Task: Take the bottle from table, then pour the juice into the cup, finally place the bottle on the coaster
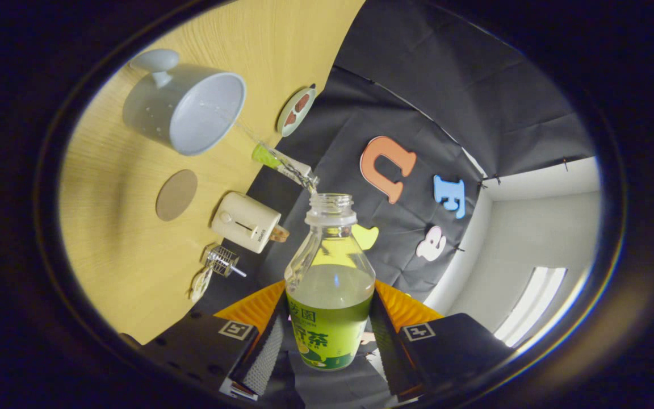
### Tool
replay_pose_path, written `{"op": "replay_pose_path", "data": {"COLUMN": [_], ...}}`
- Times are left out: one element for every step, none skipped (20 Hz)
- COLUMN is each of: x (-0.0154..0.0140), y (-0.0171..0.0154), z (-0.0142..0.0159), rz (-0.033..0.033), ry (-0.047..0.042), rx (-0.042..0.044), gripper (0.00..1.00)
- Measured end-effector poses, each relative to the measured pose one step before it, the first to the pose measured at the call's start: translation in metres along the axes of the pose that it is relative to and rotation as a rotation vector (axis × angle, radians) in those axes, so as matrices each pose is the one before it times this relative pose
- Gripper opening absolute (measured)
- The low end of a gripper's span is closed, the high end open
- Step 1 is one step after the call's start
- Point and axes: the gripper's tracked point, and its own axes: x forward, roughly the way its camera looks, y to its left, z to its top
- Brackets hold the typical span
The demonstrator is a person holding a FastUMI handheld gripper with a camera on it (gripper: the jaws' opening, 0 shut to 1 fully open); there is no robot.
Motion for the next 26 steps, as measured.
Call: {"op": "replay_pose_path", "data": {"x": [-0.00005, 0.00058, 0.00037, 0.00069, -0.00057, 0.00086, -0.00128, 0.00049, -0.00189, 0.0015, 0.00059, 0.00112, 0.00076, -0.00074, 0.00006, -0.00037, -0.0011, 0.00078, -0.0003, 0.00032, 0.00012, -0.00069, -0.00197, -0.00038, -0.00023, -0.00007], "y": [-0.00144, -0.00116, -0.00092, -0.0022, -0.00136, -0.0009, -0.00178, -0.00212, -0.0018, -0.00003, -0.00003, -0.00089, -0.00084, 0.00085, -0.00043, -0.0004, -0.00114, 0.00023, 0.00003, 0.00066, -0.00036, -0.00137, -0.00065, 0.00008, -0.00021, -0.00192], "z": [-0.00017, 0.00048, -0.00049, -0.00018, 0.00053, 0.00032, -0.0016, -0.001, -0.00001, 0.00085, -0.00073, 0.00076, -0.00037, -0.0004, 0.00001, -0.00014, 0.00011, 0.00082, -0.00046, -0.00195, 0.00167, 0.00007, 0.00012, -0.00003, 0.00008, 0.00098], "rz": [-0.00671, -0.00076, -0.00195, -0.00684, -0.00474, -0.00007, -0.00348, 0.00025, -0.00187, 0.00086, -0.00068, -0.00033, -0.00161, 0.00087, -0.00109, -0.00136, -0.00295, -0.00196, 0.00438, 0.00297, 0.00006, -0.00505, -0.00218, 0.00007, -0.00046, -0.00408], "ry": [-0.00096, -0.00243, -0.00001, 0.0006, -0.00246, -0.00059, 0.00247, 0.00147, 0.00112, 0.0004, 0.00021, 0.00135, 0.00174, 0.00066, 0.00123, 0.00173, -0.00193, -0.00208, 0.0046, 0.00708, -0.00165, -0.00032, -0.00087, 0.00016, 0.00015, -0.00101], "rx": [-0.00221, -0.005, -0.00411, -0.00403, -0.00383, -0.00299, -0.00313, -0.00341, -0.00224, -0.00194, -0.00187, -0.00302, -0.00124, -0.00084, -0.00109, -0.0025, -0.00324, -0.00355, -0.00259, -0.00387, -0.00631, -0.00463, -0.0047, -0.00641, -0.00495, -0.00181], "gripper": [0.81, 0.81, 0.81, 0.81, 0.81, 0.81, 0.81, 0.81, 0.81, 0.81, 0.81, 0.81, 0.81, 0.81, 0.81, 0.81, 0.8, 0.8, 0.8, 0.8, 0.8, 0.8, 0.8, 0.8, 0.81, 0.81]}}
